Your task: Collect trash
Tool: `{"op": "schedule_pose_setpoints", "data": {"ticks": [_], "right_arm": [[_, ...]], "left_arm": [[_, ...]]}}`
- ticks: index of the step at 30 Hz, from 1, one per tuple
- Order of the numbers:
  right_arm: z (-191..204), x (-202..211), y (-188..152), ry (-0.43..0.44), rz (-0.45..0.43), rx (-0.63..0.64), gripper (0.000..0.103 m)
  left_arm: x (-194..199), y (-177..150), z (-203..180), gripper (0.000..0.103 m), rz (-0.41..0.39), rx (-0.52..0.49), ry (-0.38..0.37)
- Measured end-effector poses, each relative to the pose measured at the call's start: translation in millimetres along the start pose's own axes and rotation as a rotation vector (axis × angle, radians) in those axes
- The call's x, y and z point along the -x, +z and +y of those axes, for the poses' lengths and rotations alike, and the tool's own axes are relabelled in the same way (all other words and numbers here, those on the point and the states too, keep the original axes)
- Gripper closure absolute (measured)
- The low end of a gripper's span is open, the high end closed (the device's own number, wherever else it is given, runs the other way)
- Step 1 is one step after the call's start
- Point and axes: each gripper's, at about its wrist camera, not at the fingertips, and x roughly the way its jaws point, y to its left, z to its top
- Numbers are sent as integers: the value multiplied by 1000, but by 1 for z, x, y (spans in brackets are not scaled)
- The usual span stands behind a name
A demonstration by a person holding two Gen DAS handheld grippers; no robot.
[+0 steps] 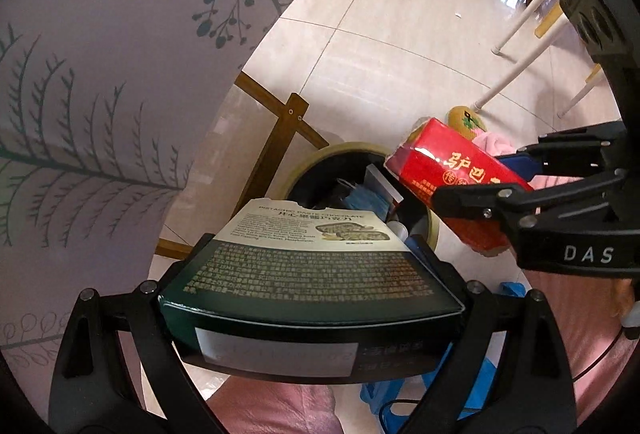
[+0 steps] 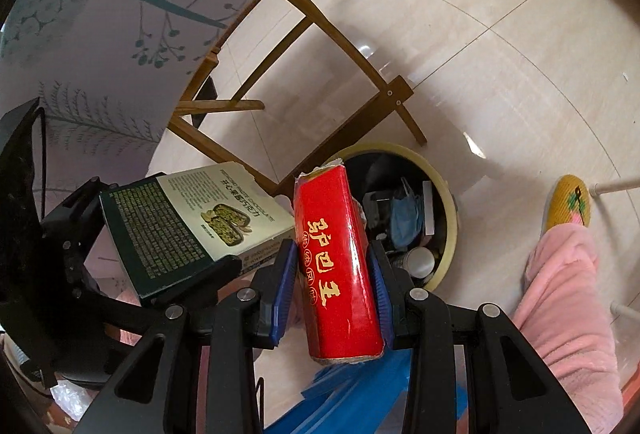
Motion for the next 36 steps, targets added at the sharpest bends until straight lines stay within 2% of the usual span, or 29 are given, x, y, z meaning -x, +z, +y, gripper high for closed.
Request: {"op": "schedule_pose_setpoints", "data": {"ticks": [13,26,32,36], "right_arm": [[-1,3,0,11,-9,5,67],[4,6,3,29,-10,2,67],[10,2,9,45,-12,-26,60],[16,3,13,46,-36,-33,47]], "left_arm": [[10,9,-6,11,-30,-14,38],[43,7,-9,8,-92,-49,70],[66,-1,-2,8,-132,-27,82],[83,-5,8,8,-155,16,86]]}}
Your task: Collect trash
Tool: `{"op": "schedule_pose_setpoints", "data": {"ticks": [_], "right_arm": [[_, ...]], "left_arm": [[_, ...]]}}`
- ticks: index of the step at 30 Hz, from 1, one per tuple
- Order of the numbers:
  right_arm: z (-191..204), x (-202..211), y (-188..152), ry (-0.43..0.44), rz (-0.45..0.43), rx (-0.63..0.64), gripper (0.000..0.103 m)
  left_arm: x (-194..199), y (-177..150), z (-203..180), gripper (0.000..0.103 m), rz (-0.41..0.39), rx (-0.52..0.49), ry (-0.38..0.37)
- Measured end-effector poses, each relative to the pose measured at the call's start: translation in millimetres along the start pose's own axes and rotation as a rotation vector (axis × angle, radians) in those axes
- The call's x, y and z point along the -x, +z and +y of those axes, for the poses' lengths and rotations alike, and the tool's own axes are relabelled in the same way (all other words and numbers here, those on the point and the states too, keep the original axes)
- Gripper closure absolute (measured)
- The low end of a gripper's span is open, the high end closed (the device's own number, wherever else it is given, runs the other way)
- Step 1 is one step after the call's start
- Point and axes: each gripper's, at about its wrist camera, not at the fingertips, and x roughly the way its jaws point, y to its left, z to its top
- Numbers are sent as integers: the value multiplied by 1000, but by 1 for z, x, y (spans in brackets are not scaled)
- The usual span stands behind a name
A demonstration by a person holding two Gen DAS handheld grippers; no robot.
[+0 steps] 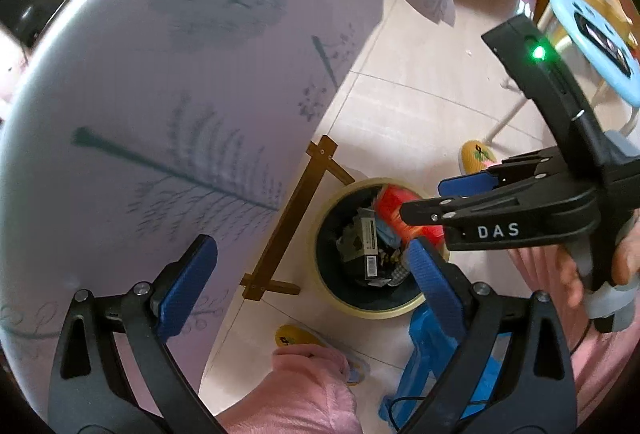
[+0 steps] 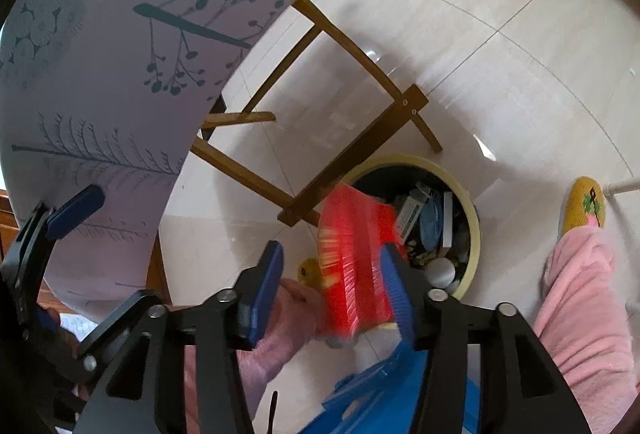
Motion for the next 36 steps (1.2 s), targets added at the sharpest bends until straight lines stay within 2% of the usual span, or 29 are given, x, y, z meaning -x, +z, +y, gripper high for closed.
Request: {"op": "schedule_pose_setpoints", "data": {"ticks": [7,15,25,36], "right_arm": [[10,9,6,-12,0,0,46],[26,53,8,-69,-23,57,46],[70,136,-16,-99,-52,129,46],[157,245,-48,-123,-133,274,46]], "left_arm": [[27,-4,16,8,-11,67,-20],[73,-8,36,8,-56,171,-40],[146,-13,54,8,-120,308,-51],[251,-24,74,8,-219,470,-115]]}}
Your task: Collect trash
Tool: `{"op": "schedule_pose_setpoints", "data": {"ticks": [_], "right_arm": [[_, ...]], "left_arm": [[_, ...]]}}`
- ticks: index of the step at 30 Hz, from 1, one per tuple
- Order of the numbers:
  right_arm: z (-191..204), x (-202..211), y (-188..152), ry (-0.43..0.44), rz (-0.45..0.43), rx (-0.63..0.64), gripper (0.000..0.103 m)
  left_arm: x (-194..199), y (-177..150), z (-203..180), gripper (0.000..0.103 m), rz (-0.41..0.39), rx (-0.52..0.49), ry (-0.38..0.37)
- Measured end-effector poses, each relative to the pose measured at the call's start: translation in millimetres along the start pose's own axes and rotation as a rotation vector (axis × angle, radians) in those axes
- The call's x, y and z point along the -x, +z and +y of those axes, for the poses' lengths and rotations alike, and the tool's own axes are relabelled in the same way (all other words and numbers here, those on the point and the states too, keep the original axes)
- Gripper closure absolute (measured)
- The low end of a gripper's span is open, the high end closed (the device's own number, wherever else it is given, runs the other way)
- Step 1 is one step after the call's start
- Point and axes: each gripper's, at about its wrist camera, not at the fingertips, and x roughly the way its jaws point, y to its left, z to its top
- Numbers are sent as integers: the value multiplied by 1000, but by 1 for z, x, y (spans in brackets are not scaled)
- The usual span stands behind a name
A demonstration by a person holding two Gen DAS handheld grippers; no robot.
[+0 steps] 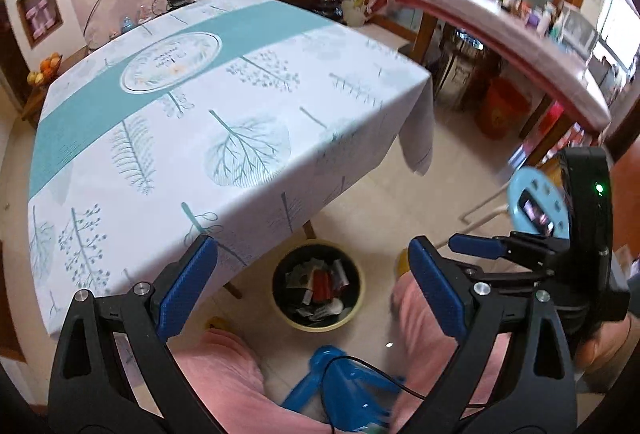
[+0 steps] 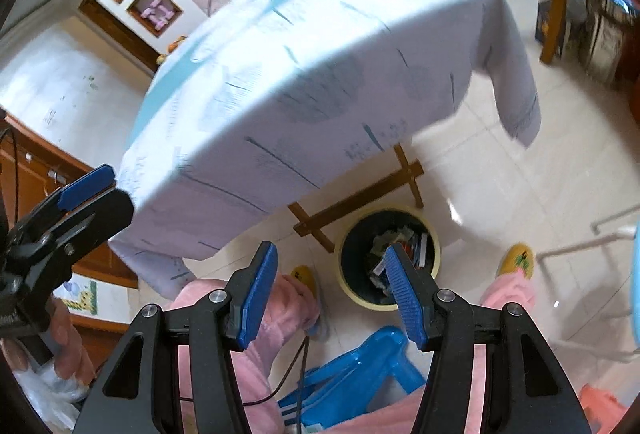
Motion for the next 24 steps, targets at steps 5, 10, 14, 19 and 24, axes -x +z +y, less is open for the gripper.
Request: {"op": "schedule_pose_setpoints", "data": {"ticks": [5,10,14,19,24], "right_arm": [[37,55,6,-13,-53,44,46],[66,105,13,10,-119,65,46],[92,145,18,-5,-194,105,45],[114,184,21,-44,-299,138,41],[130,220,18,-68,-389,149,35]], "left_arm": [[46,4,0,8,-29,45,42],[88,7,-4,8,-83,79,95],[124,11,-5,8,-137,131,134],[157,19,-6,8,-185,190,199],[172,17,-12,8,-198,220,267]]}}
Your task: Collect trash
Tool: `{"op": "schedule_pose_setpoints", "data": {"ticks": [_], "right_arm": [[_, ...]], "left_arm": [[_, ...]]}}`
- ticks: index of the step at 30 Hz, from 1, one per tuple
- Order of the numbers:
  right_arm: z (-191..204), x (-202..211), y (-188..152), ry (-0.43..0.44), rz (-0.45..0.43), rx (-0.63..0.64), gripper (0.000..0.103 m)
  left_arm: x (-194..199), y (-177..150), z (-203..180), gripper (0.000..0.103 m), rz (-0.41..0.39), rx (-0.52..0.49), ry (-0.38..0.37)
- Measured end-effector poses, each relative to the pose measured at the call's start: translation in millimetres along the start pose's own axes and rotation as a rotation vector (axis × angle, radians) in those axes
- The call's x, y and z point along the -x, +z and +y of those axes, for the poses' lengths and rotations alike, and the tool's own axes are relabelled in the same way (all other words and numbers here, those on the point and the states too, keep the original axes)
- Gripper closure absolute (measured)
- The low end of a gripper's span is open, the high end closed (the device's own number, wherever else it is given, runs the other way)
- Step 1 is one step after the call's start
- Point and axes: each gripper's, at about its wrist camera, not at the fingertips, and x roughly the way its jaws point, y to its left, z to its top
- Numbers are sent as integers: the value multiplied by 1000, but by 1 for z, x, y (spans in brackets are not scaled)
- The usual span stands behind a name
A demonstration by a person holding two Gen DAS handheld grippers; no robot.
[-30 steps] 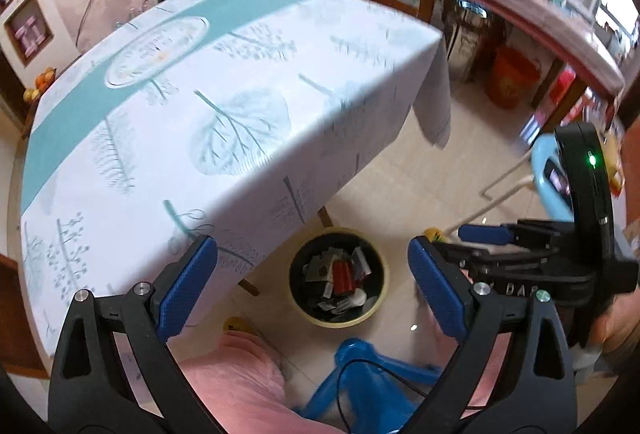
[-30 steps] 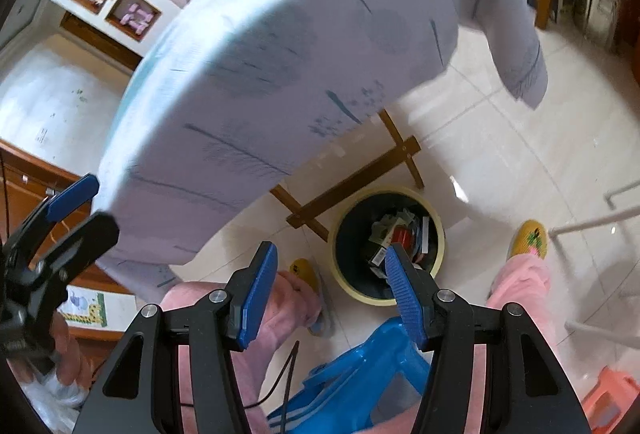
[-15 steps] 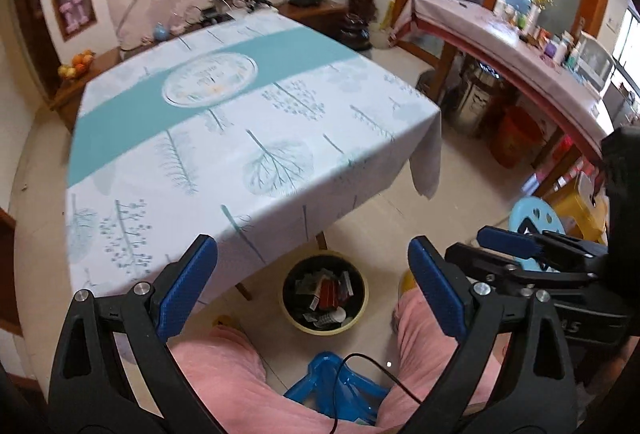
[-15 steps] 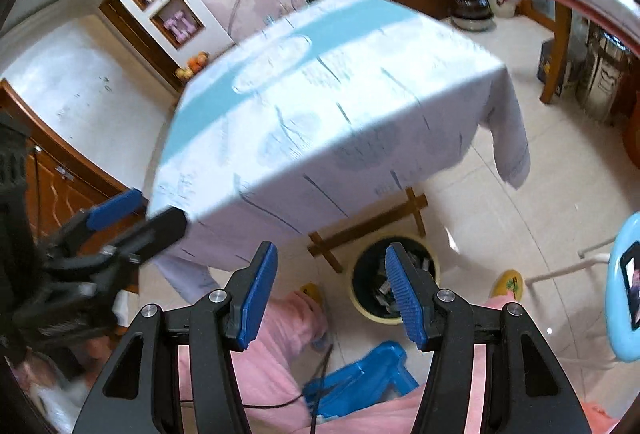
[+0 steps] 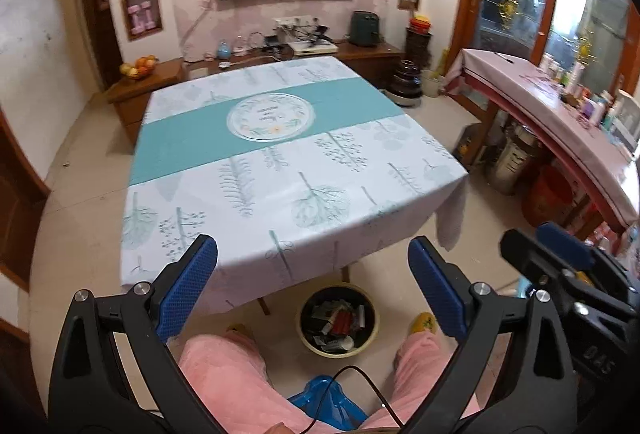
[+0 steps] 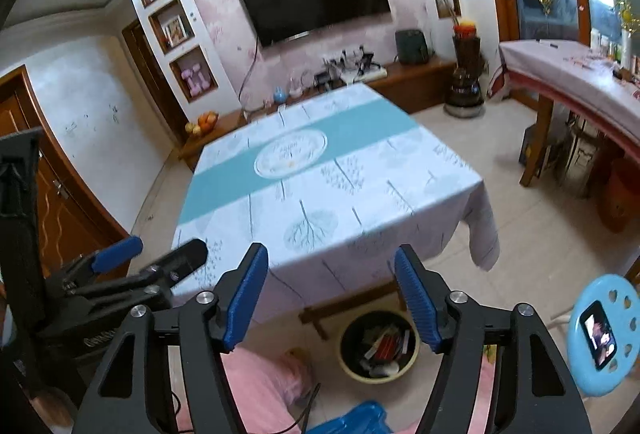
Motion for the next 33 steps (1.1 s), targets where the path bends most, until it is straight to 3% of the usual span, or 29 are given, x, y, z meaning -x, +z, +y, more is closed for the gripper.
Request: {"op": "schedule_pose_setpoints", "data": {"ticks": [3,9,19,33], "right_arm": [[5,10,3,-24,-13,32,35],[9,9,3,-18,-1,50,35],[9,-6,1,-31,2,68,35],[1,-8,1,-39,-13,75,35]], "left_arm": [[5,-3,1,8,-11,20,55],[9,-5,4,8,-16,38,86],[-6,-2,10,8,16,61,87],[-10,8,8,8,-8,51,101]]}}
